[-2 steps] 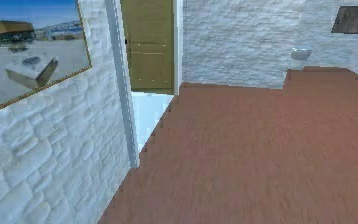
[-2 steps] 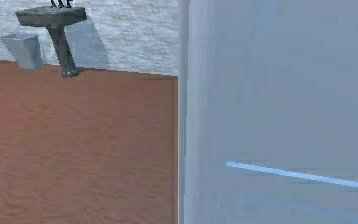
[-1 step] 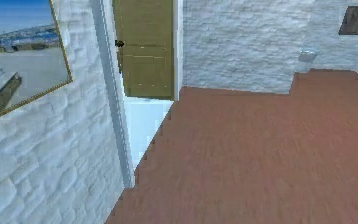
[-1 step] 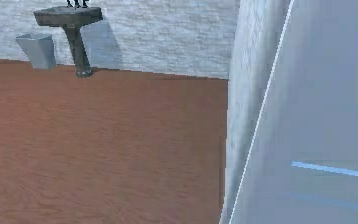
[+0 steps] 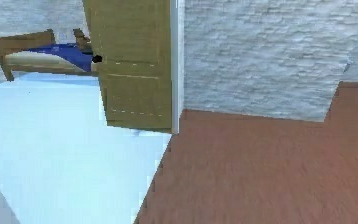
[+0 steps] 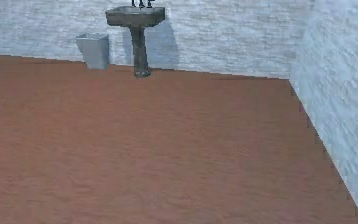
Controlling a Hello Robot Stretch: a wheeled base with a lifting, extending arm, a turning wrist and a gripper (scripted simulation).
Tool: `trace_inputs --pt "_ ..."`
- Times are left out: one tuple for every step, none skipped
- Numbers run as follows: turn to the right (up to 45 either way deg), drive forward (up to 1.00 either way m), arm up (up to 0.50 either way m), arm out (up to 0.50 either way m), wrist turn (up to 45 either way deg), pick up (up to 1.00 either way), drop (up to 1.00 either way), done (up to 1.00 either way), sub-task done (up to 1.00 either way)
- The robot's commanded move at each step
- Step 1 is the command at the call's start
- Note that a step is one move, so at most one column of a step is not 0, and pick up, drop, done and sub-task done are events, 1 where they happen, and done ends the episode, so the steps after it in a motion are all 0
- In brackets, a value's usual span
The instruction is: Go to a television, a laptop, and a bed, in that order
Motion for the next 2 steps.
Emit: trace_inputs --pt "0.0 0.80 0.00 0.00 0.0 0.00 0.00 0.00 0.00" --pt "-45.0 0.00 0.00 0.00 0.0 0.00 0.00 0.00 0.00"
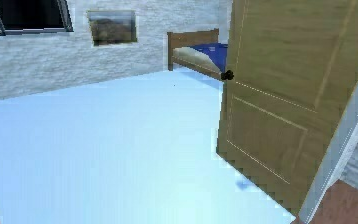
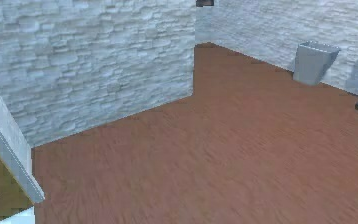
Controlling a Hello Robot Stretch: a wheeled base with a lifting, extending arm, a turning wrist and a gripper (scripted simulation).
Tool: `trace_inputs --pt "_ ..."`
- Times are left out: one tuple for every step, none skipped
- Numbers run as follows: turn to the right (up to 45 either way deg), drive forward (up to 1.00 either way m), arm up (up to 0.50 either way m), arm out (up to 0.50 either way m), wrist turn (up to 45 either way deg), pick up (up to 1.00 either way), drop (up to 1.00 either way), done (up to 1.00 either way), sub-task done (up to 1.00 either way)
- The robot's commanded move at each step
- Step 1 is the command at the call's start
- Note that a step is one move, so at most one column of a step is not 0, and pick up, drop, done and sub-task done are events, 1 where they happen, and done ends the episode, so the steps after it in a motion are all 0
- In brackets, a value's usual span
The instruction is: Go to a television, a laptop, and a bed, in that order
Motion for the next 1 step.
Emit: trace_inputs --pt "-18.0 0.00 0.00 0.00 0.0 0.00 0.00 0.00 0.00"
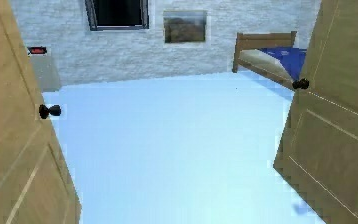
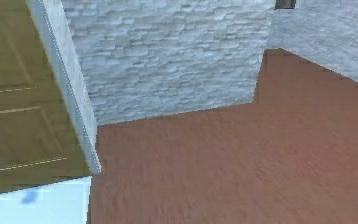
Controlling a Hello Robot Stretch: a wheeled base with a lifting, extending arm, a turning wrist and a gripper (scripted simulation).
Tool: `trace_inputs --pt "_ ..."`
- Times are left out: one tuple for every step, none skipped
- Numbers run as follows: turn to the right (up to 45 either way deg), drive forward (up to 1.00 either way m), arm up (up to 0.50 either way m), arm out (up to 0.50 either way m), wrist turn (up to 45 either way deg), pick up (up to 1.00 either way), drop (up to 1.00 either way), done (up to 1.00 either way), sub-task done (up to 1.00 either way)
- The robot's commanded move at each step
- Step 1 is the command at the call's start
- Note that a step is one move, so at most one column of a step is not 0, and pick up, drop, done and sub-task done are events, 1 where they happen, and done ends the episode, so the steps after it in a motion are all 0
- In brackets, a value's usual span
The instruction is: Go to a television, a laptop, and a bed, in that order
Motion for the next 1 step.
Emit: trace_inputs --pt "0.0 1.00 0.00 0.00 0.0 0.00 0.00 0.00 0.00"
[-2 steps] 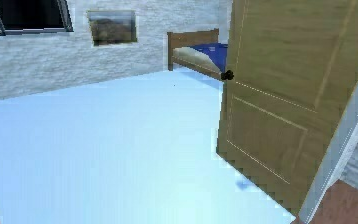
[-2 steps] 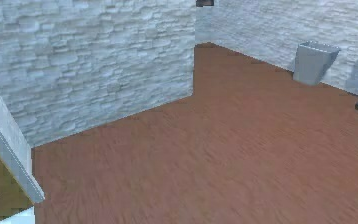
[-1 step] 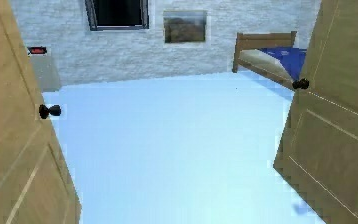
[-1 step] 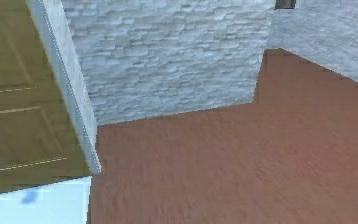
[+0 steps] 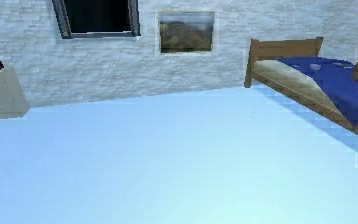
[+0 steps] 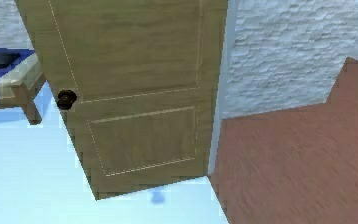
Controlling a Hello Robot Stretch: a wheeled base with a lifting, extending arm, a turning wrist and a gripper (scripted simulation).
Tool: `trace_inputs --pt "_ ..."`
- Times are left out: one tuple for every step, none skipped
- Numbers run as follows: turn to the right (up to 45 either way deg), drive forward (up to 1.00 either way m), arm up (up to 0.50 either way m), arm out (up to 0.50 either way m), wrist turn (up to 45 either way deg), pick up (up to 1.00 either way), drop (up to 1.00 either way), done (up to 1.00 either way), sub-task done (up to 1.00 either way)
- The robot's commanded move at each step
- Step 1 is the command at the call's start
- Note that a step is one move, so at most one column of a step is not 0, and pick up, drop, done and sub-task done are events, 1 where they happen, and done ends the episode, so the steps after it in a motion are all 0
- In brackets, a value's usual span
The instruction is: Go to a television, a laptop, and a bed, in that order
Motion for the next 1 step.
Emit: trace_inputs --pt "0.0 0.45 0.00 0.00 0.0 0.00 0.00 0.00 0.00"
